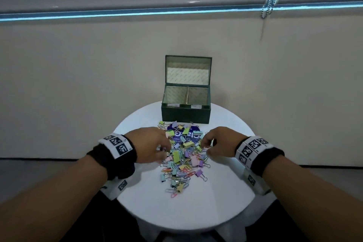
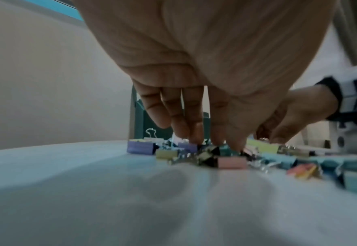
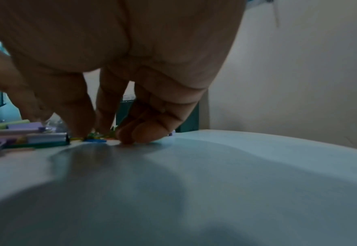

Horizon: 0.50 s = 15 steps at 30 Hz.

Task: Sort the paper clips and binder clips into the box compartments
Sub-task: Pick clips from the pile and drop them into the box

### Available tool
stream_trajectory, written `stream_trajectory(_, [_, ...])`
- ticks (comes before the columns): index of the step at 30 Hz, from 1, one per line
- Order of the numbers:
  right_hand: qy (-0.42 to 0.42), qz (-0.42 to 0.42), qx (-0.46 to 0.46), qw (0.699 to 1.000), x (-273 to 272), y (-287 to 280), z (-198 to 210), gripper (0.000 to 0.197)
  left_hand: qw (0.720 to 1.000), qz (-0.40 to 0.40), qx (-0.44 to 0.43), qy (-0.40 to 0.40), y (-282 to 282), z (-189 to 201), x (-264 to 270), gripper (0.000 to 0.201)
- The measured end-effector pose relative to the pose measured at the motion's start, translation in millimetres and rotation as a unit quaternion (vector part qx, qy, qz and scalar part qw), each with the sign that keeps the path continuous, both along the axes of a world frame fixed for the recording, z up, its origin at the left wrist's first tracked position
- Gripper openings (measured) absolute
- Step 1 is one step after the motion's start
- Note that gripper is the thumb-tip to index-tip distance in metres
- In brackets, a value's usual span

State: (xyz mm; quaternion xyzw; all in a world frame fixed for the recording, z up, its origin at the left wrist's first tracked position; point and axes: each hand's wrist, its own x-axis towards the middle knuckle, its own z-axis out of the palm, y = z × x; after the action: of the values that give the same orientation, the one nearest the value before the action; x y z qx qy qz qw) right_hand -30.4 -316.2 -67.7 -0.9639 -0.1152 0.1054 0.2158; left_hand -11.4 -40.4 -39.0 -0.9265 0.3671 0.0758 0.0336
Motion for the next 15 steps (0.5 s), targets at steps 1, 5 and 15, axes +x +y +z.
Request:
stream_trajectory(1, [0.0, -0.014, -0.005, 1.0, 1, -1, -1, 0.023, 1.0, 0.002, 0.003, -0.005, -1, -2, 1, 0.026])
stream_trajectory(5, [-0.009, -0.05, -0.015, 0.999, 5, -3, -4, 0.032, 0.999, 0.039, -0.013, -0.006, 1, -9, 8, 0.033])
stream_trajectory(15, [-0.028, -0.043, -0.068, 0.996, 1, 3, 1, 0.006, 0.998, 0.05, -0.025, -0.006, 4, -14, 11, 0.022])
